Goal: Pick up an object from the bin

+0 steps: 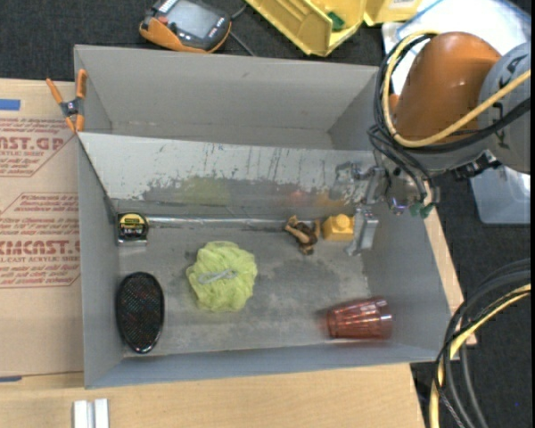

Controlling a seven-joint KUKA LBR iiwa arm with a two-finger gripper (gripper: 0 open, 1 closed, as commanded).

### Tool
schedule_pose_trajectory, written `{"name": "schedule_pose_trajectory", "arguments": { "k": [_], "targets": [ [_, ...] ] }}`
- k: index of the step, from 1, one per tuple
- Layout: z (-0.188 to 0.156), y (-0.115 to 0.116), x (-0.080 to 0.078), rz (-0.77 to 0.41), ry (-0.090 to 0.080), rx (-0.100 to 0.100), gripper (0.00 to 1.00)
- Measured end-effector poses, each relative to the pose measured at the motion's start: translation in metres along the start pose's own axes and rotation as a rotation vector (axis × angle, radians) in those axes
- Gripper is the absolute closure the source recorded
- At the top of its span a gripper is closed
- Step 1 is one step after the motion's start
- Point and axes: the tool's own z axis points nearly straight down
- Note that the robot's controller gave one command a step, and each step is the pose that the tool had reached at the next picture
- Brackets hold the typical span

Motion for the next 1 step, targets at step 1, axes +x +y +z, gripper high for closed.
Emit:
{"name": "schedule_pose_trajectory", "arguments": {
  "k": [1],
  "targets": [
    [-0.0039,0.0002,-0.0016,-0.001,-0.007,0.001,0.0]
  ]
}}
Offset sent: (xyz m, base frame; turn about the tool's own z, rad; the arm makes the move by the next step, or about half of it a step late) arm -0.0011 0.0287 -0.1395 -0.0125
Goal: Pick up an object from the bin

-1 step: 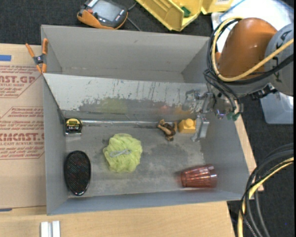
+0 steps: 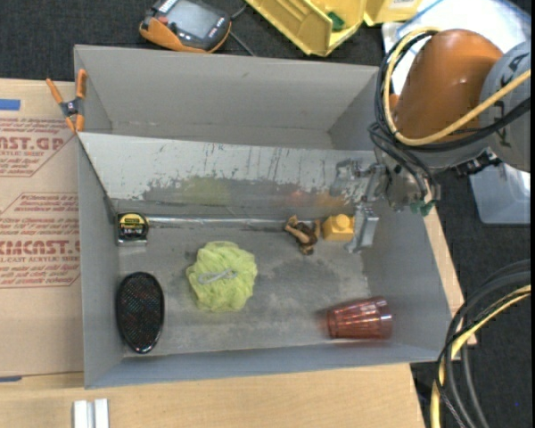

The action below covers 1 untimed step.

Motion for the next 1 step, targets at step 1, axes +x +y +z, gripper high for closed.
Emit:
{"name": "schedule_pose_trajectory", "arguments": {
  "k": [1],
  "targets": [
    [0.1297,0.0264,0.0001,-0.01,-0.009,0.0,0.0]
  ]
}}
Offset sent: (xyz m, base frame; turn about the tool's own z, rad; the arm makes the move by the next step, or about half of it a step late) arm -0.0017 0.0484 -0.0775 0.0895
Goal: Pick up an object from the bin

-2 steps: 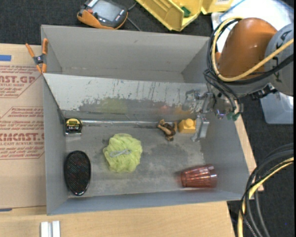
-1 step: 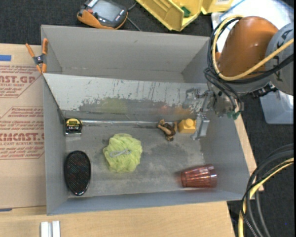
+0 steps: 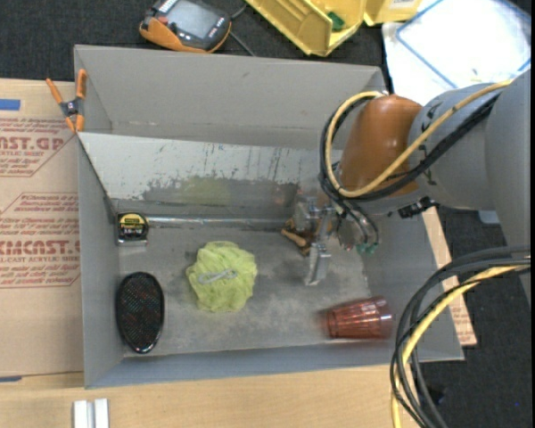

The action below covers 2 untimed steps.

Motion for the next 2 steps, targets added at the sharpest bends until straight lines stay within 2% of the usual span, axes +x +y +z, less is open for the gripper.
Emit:
{"name": "schedule_pose_trajectory", "arguments": {
  "k": [1,2],
  "targets": [
    [-0.056,0.024,-0.001,0.098,-0.007,0.0,0.0],
    [-0.016,0.034,0.004,0.176,-0.004,-0.003,0.0]
  ]
}}
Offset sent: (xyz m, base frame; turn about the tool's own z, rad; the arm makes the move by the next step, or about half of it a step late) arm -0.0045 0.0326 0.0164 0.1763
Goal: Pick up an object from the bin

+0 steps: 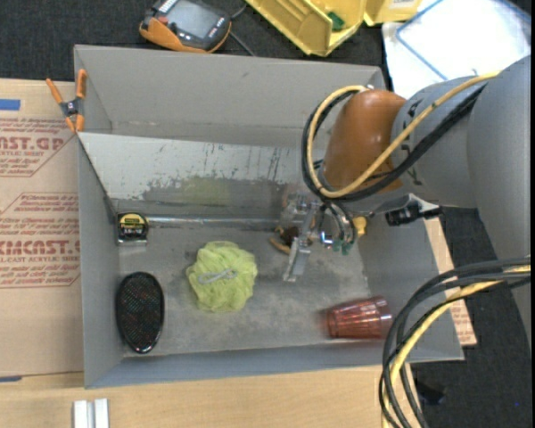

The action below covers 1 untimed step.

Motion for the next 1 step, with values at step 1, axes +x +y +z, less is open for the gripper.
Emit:
{"name": "schedule_pose_trajectory", "arguments": {
  "k": [1],
  "targets": [
    [0.0284,0.0016,-0.002,0.062,-0.013,-0.001,0.0]
  ]
}}
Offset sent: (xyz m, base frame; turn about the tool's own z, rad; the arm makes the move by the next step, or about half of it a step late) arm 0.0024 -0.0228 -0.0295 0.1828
